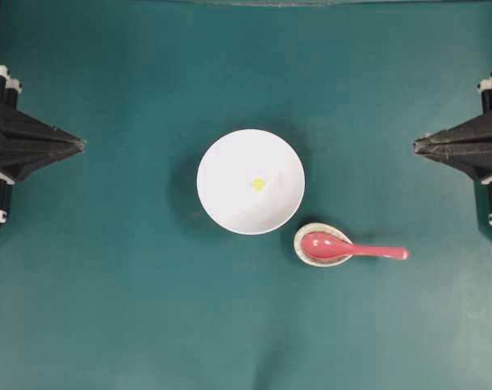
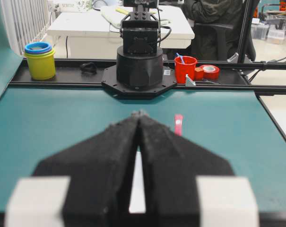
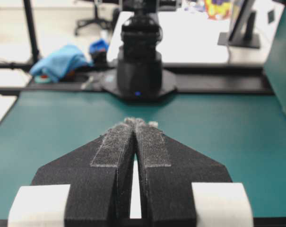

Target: Scoop the yellow hexagonal prism block from the bowl with a spoon using the right arm.

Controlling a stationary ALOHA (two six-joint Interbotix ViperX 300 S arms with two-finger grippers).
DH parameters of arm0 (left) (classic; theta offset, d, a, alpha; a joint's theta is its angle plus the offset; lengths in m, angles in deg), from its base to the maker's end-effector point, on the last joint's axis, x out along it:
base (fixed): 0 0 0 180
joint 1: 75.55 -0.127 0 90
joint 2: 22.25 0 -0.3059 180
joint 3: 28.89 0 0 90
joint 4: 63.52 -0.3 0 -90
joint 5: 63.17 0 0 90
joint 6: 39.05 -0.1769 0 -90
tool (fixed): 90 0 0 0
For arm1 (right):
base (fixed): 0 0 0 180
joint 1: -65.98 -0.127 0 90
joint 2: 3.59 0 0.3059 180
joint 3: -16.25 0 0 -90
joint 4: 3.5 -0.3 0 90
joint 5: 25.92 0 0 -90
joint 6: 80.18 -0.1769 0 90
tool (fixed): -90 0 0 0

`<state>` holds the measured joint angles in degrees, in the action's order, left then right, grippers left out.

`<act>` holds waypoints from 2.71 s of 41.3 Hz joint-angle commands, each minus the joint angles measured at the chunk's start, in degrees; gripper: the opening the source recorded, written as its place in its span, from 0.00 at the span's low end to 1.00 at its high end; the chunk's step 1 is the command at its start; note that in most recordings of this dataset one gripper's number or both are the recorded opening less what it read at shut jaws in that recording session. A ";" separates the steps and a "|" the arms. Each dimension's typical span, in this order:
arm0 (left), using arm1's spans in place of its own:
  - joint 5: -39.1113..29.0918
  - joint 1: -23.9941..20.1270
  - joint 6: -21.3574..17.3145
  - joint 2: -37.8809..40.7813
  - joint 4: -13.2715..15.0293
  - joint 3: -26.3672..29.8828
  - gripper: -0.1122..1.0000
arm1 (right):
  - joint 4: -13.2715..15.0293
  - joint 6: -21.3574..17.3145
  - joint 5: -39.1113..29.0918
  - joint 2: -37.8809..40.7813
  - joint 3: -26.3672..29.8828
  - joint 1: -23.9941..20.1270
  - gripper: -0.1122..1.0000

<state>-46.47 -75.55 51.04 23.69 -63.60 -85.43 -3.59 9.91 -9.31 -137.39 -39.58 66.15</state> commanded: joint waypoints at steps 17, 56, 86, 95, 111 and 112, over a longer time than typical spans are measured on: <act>-0.26 -0.26 -0.44 0.35 -0.53 1.05 0.10 | -1.14 -0.35 0.70 1.32 0.88 0.35 0.10; -1.58 -0.35 -0.44 0.35 -0.62 0.88 0.10 | -5.54 -4.75 18.98 27.69 -6.77 -2.81 0.54; -2.90 -0.26 -0.44 0.44 -0.62 0.88 0.10 | -11.78 -7.12 29.71 45.26 -8.88 -18.11 0.53; -3.78 -0.35 -0.44 0.44 -0.53 0.88 0.10 | -14.77 -9.14 29.71 46.41 -8.88 -18.98 0.53; -4.92 -0.35 -0.44 0.44 -0.62 0.79 0.10 | -23.55 -9.49 32.26 50.45 -9.05 -23.38 0.53; -5.01 -0.35 -0.44 0.44 -0.53 0.79 0.10 | -24.43 -9.58 33.40 51.06 -9.23 -24.35 0.53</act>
<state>-51.48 -75.81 50.69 23.69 -64.04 -85.43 -26.00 0.33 21.72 -86.76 -49.07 43.83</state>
